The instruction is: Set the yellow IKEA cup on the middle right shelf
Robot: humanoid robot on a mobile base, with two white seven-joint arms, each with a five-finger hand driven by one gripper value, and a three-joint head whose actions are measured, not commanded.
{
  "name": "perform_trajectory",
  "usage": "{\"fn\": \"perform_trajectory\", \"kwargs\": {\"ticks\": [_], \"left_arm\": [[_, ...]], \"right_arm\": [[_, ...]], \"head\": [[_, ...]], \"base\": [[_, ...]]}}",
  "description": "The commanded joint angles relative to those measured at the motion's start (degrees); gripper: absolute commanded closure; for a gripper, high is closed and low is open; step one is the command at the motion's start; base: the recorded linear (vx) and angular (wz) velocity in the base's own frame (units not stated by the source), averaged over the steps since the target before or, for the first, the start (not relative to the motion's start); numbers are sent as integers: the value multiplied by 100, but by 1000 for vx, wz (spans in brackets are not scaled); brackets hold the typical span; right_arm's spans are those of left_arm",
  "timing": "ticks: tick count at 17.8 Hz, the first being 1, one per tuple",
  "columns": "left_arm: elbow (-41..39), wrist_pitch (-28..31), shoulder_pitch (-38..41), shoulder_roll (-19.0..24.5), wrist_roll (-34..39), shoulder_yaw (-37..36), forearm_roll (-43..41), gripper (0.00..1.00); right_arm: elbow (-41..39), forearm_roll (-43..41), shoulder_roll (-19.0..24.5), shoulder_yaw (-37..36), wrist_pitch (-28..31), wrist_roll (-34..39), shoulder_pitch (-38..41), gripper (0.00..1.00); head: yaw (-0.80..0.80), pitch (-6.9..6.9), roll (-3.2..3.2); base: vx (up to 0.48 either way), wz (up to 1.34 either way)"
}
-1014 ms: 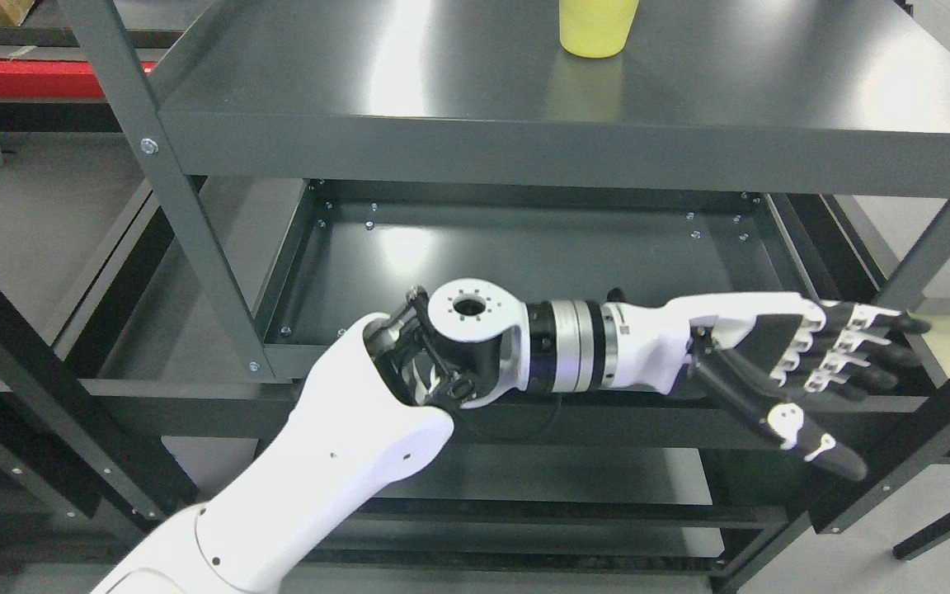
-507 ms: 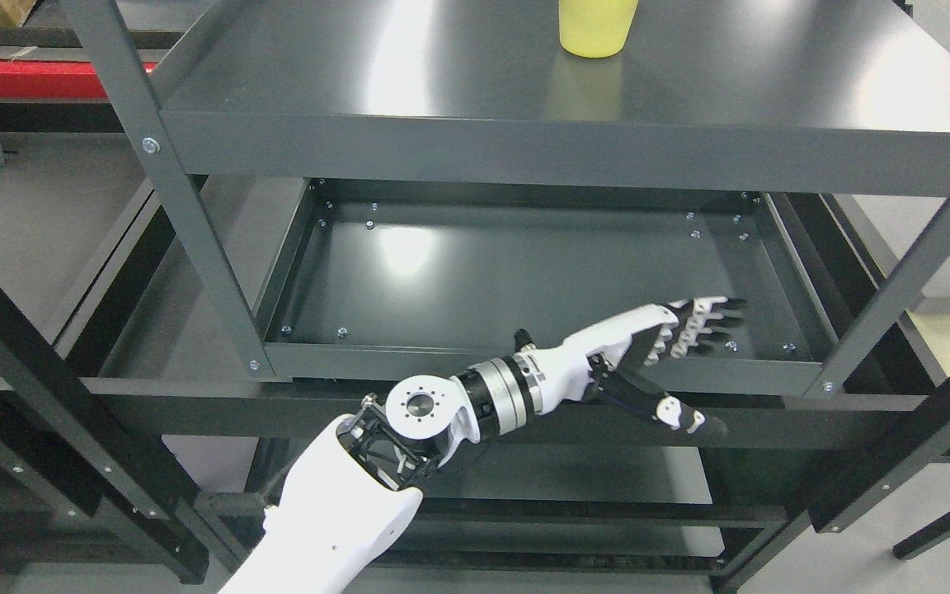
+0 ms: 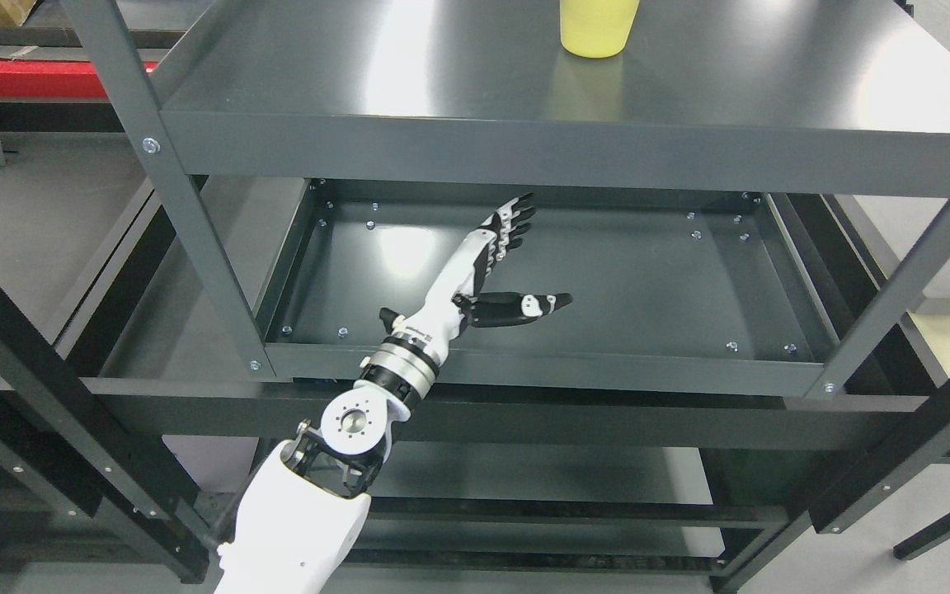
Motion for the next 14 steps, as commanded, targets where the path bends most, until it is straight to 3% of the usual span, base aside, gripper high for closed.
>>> {"fn": "perform_trajectory", "kwargs": {"ticks": [1,6,11,14], "left_arm": [[-435,-443,891,100,-1183,1081,-195,1],[-794,-735,1165,100,-1407,2012,-195,1],[-945,-735,1499,100,-1337,2197,-195,1],[-945,-700,1491,100,-408,2136,-195,1]], "right_arm": [[0,-141,-100,97,5,4,79,1],[0,-141,-100,97,5,4,79,1],[0,-141,-100,97,5,4,79,1],[0,-141,-100,97,5,4,79,1]], "head": [[0,0,0],[0,0,0],[0,0,0],[0,0,0]], "base": [[0,0],[0,0],[0,0],[0,0]]}}
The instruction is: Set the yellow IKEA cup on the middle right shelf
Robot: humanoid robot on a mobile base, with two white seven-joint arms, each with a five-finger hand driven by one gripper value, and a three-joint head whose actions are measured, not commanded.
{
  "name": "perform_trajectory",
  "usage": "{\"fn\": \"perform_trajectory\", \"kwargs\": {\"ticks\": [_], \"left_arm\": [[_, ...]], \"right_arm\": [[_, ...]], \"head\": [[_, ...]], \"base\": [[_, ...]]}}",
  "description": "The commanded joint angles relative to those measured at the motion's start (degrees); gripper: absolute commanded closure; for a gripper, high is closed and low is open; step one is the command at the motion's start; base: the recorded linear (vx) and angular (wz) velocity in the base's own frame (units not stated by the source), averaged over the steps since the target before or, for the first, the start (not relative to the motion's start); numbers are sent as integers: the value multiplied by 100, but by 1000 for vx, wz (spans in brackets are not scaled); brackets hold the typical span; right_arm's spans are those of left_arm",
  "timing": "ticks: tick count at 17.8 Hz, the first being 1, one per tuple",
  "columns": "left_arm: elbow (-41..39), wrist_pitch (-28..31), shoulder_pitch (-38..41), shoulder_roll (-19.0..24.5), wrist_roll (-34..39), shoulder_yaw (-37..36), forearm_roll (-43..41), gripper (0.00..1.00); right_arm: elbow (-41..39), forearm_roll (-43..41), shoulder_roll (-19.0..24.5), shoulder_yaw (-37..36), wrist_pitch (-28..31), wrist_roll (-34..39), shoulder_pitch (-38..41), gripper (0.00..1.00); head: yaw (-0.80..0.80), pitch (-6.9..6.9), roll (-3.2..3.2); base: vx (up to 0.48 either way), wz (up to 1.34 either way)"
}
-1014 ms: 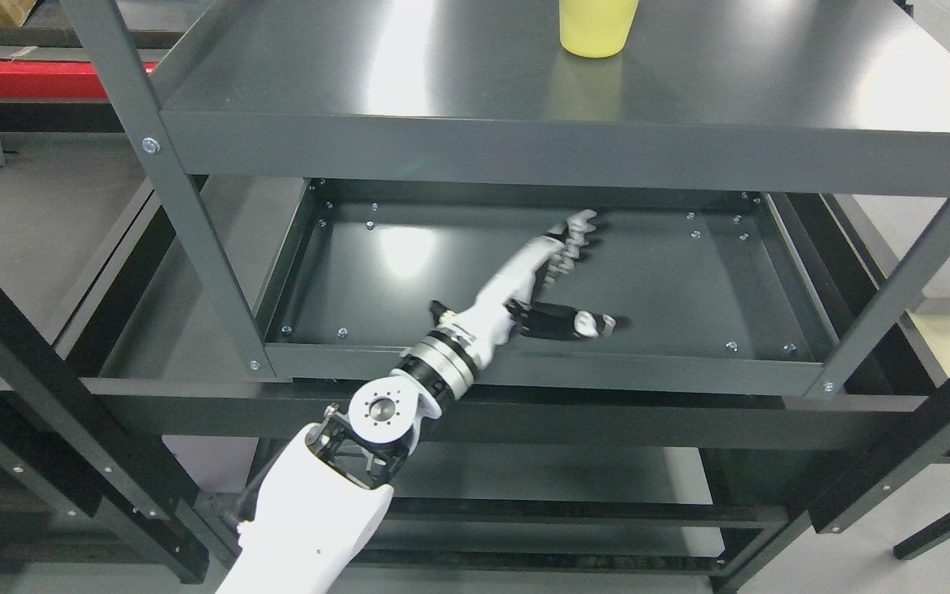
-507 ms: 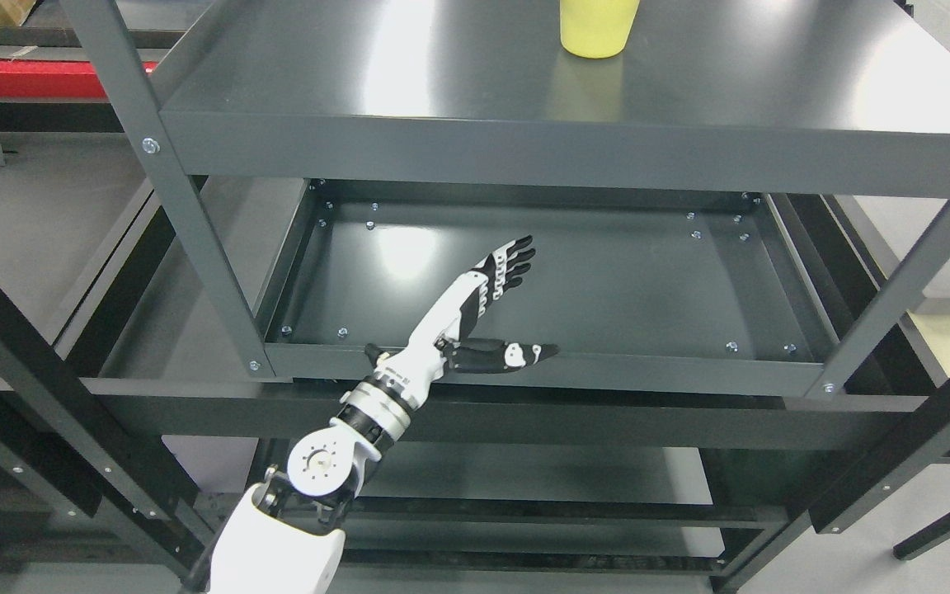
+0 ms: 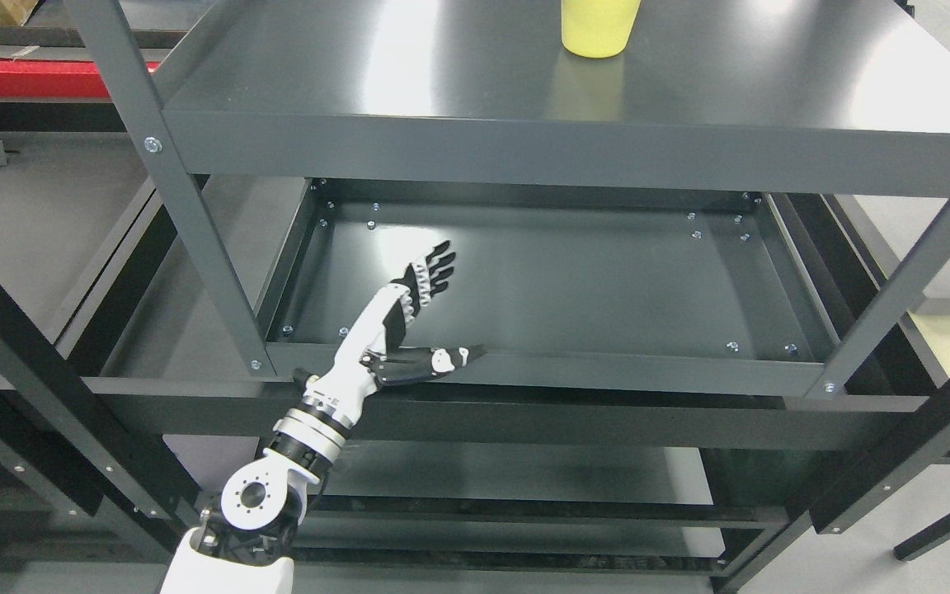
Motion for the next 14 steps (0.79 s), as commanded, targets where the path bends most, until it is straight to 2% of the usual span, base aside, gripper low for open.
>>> {"fn": "perform_trajectory", "kwargs": {"ticks": [1,14], "left_arm": [[-315,32,183,100,872,542,-11,1],[-315,-12,183,100,962,155,16,1]], "right_arm": [[0,-141,-100,97,5,4,79,1],[0,-141,-100,97,5,4,79,1]], "head": [[0,0,0],[0,0,0]], "base": [[0,0],[0,0]]}}
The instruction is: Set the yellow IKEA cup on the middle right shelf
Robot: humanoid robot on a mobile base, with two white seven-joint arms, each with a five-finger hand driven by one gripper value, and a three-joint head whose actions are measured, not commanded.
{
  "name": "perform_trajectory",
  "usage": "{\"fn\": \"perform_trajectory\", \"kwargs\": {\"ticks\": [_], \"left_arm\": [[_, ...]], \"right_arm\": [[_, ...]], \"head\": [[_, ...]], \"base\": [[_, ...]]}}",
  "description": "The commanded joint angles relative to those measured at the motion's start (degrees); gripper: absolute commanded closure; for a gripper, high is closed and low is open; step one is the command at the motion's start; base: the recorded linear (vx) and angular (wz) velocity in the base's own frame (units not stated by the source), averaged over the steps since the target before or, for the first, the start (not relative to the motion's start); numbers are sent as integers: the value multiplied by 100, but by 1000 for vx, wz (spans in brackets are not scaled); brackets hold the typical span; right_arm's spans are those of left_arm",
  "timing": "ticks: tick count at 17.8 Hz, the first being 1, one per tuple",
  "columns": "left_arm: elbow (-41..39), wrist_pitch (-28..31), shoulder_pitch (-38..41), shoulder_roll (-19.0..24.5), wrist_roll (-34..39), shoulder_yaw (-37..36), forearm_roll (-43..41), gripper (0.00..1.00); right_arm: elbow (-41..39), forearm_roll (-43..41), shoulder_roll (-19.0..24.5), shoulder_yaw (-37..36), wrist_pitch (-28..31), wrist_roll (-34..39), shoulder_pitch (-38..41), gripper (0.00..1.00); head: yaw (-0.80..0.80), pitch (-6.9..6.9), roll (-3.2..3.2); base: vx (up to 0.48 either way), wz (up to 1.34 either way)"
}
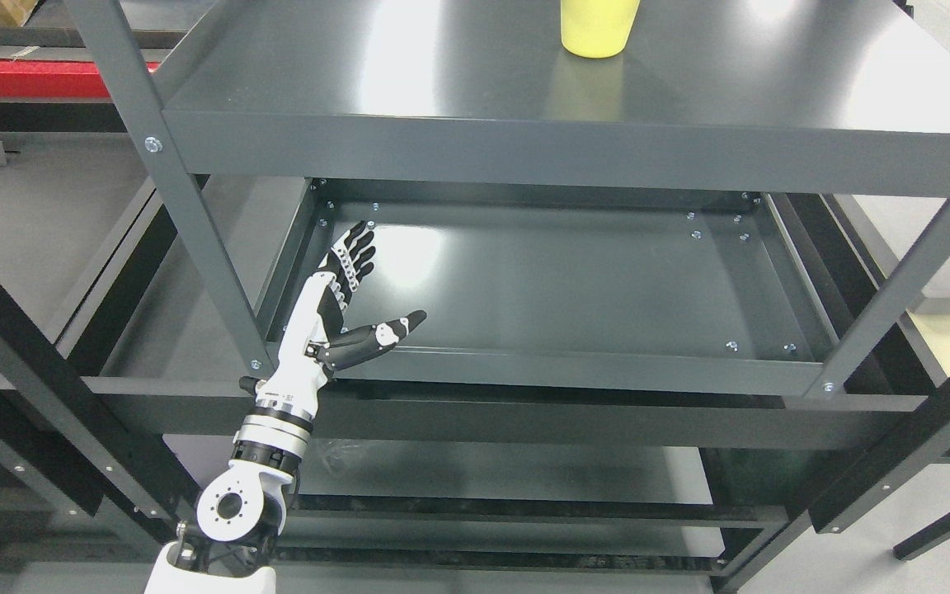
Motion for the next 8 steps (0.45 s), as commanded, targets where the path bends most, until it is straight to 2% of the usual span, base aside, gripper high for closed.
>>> {"fn": "perform_trajectory", "kwargs": {"ticks": [1,8], "left_arm": [[-89,-8,11,100,7,-69,11,1],[-98,-113,46,100,-1,-34,11,1]], "right_arm": [[0,-141,-100,97,4,4,79,1],[0,-141,-100,97,4,4,79,1]], "head": [[0,0,0],[0,0,0]], "base": [[0,0],[0,0]]}}
